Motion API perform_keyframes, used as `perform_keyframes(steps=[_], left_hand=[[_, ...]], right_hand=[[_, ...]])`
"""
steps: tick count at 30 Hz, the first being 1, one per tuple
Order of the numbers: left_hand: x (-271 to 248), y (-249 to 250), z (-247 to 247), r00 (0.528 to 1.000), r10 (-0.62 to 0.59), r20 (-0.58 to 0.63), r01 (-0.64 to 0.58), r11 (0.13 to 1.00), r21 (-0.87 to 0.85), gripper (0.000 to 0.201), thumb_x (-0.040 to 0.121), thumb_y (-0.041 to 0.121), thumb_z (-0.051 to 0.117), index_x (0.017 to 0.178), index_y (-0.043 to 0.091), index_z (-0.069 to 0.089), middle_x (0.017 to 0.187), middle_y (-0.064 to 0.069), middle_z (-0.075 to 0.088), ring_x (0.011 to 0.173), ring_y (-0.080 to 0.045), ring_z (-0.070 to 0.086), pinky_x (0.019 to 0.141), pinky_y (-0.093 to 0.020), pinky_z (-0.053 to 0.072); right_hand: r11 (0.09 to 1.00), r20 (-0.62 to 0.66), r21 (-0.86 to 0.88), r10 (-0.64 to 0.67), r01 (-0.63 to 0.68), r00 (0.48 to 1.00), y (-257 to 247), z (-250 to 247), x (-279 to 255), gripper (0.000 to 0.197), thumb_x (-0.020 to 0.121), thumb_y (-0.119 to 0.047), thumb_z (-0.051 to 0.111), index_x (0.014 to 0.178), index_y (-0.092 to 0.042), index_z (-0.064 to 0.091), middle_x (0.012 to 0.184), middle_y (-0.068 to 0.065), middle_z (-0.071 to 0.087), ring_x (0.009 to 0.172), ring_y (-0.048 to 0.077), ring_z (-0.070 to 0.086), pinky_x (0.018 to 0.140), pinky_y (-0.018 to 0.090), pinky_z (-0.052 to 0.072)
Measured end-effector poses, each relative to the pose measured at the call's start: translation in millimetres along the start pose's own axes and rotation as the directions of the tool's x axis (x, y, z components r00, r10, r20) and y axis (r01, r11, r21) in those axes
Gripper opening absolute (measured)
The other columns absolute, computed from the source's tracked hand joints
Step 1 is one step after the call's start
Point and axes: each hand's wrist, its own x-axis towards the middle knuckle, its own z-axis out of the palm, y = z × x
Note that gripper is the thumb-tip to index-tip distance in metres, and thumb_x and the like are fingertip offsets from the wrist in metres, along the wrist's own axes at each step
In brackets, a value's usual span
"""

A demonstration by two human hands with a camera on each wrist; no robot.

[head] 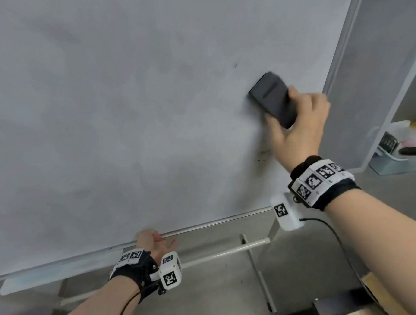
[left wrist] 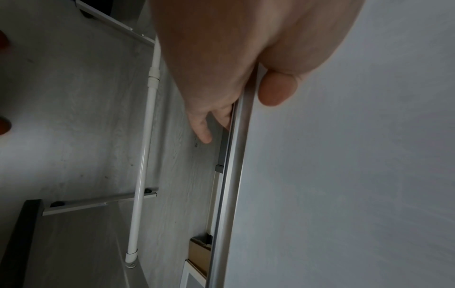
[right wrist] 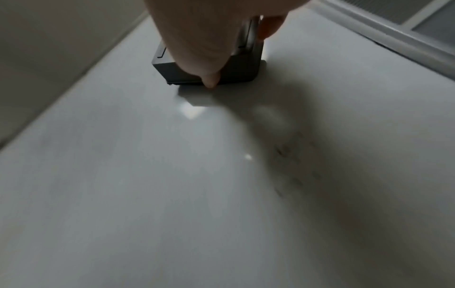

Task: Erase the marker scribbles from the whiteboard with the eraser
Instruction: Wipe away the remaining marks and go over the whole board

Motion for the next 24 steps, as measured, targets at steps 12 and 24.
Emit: perform_keyframes(steps=[12, 24], left_hand=[[0.2, -5.5, -4.2, 1.000, -0.022, 0.010, 0.022, 1.000, 0.021, 0.029, 0.085, -0.004, 0.019, 0.098, -0.008, 0.044, 0.160, -0.019, 0.012, 0.147, -0.035, 0.017, 0.113, -0.052, 0.028], [14.6, -4.7, -6.9, 0.999, -0.022, 0.031, 0.022, 1.000, -0.002, 0.023, 0.084, -0.004, 0.021, 0.077, 0.014, 0.033, 0.157, -0.021, 0.016, 0.149, -0.031, 0.012, 0.112, -0.056, 0.029]], right_hand=[[0.987, 0.531, -0.153, 0.034, 0.056, 0.847, 41.6, 4.4, -159.7, 0.060, 0.060, 0.003, 0.078, 0.112, -0.012, 0.052, 0.106, 0.006, 0.046, 0.098, 0.029, 0.044, 0.078, 0.047, 0.051], [0.991, 0.096, -0.088, 0.111, -0.103, 0.989, 28.5, -12.1, -48.0, 0.047, 0.076, -0.010, 0.074, 0.117, -0.006, 0.052, 0.106, 0.014, 0.049, 0.099, 0.029, 0.042, 0.084, 0.031, 0.032]])
